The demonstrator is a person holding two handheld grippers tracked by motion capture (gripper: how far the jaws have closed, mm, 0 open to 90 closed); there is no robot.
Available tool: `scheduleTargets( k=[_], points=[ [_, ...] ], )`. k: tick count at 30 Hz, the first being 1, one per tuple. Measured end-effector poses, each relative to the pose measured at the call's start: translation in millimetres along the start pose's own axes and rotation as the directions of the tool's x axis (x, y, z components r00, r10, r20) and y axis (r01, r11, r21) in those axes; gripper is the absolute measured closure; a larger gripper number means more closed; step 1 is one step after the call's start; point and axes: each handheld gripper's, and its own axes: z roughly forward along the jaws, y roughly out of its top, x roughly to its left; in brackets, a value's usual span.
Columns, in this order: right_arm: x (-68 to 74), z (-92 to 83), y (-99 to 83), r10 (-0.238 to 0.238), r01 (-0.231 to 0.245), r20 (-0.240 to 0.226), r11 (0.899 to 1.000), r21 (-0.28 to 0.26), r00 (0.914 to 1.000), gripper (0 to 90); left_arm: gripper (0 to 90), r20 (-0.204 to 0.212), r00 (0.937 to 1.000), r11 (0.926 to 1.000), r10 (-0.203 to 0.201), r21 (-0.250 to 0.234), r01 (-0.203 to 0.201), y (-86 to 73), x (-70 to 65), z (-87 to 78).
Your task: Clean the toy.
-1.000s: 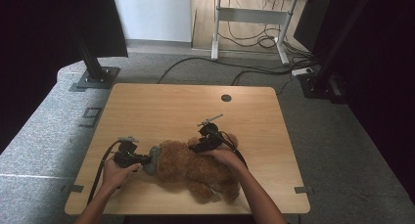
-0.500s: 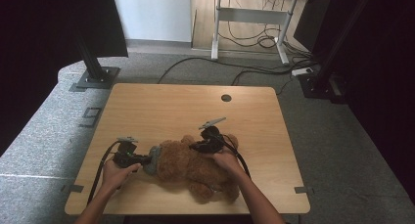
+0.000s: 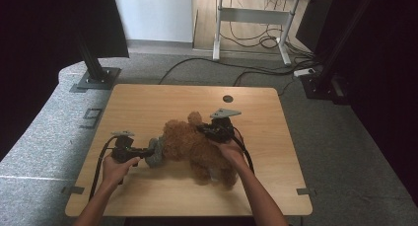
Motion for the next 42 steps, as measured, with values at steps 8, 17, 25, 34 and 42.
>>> scheduleTargets(
  k=[8, 17, 25, 34, 42],
  points=[
    [35.8, -3.8, -41.7, -0.073, 0.07, -0.041, 0.995, -0.071, 0.9965, 81.2, 79.2, -0.025, 0.9997, 0.9982, 0.003, 0.06, -0.002, -9.7, 4.3, 7.4],
    [46.7, -23.0, -61.4, 0.023, -0.032, -0.159, 0.998, -0.052, 0.9871, 80.8, 78.8, -0.01, 0.9999, 0.9979, -0.004, 0.064, 0.005, -12.5, 5.8, 0.8],
    [61.1, -27.1, -74.5, 0.018, -0.028, -0.175, 0.998, -0.057, 0.9844, 80.4, 78.6, -0.004, 0.9997, 0.9994, -0.023, 0.026, 0.023, -13.4, 9.1, -11.7],
    [73.9, -31.0, -87.9, 0.001, -0.013, -0.189, 0.998, -0.061, 0.9819, 80.5, 78.6, 0.05, 0.9985, 0.9956, 0.024, -0.091, -0.02, 1.7, -13.1, -47.8],
    [81.3, -30.2, -92.6, -0.021, 0.011, -0.165, 0.998, -0.064, 0.986, 80.6, 78.8, 0.167, 0.9786, 0.9913, 0.121, -0.071, -0.11, 15.7, -55.4, -35.3]
  ],
)
